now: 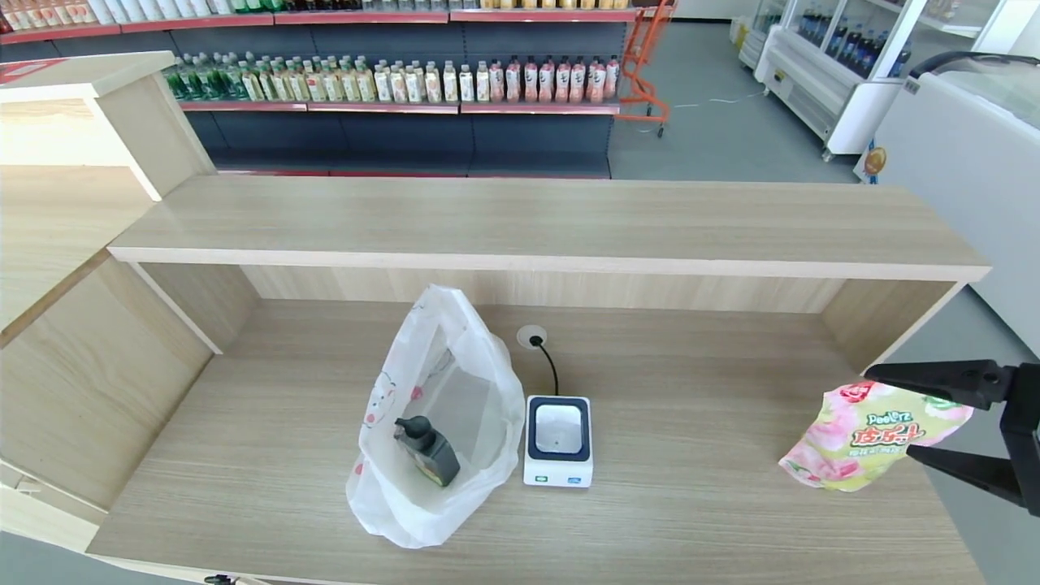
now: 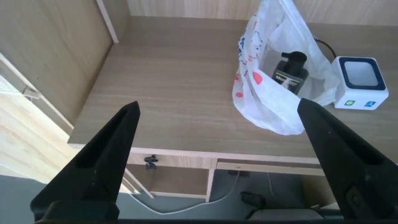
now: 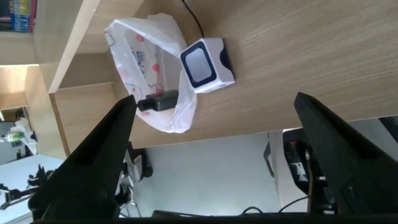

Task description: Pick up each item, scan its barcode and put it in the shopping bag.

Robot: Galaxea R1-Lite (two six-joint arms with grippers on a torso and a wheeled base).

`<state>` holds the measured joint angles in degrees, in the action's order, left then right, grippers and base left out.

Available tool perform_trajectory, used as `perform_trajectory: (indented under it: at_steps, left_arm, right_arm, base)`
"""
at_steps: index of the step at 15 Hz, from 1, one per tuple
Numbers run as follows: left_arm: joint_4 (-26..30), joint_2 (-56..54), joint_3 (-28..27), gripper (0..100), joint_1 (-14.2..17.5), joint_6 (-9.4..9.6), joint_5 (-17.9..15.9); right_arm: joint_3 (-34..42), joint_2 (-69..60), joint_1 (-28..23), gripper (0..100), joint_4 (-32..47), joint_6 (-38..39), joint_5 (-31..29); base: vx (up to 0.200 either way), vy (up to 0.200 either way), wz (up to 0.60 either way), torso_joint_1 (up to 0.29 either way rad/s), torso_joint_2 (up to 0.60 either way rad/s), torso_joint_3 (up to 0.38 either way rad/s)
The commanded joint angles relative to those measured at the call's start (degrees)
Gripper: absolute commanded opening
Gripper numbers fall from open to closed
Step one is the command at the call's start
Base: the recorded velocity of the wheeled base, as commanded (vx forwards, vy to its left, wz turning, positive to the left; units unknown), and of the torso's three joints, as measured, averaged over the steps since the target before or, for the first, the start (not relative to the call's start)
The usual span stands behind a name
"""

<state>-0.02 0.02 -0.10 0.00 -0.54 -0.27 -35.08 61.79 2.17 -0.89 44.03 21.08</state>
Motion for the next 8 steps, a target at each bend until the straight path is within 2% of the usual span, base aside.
perform_trajectory:
  at_steps: [1,3,6,8]
  left_arm:
    - [-0.1,0.0,0.0,100,0.0,-0.17,0.0]
    - [-0.1,0.0,0.0,100,0.0,0.10,0.0]
    - [-0.1,0.0,0.0,100,0.0,0.27,-0.1]
    - [-0.1,0.0,0.0,100,0.0,0.27,-0.1]
  right_arm:
    - [-1.6,-0.4,-0.1,100,0.2,2.2,-0.1]
    - [-5.0,0.1,-1.8,100,2.4,6.2,-0.2]
    - [-9.1,3.0,-7.3,100,6.3,7.9,-2.4]
    - [-13.3,7.6,-14.2,100,6.2,9.4,-3.0]
  base:
    - [-0.200,0.000,0.00,0.002,0.01,0.002]
    - [-0.200,0.000,0.00,0.017,0.01,-0.002]
    - [0.000,0.000,0.00,0.000,0.00,0.000]
    - [0.000,-0.200,0.00,-0.005,0.00,0.005]
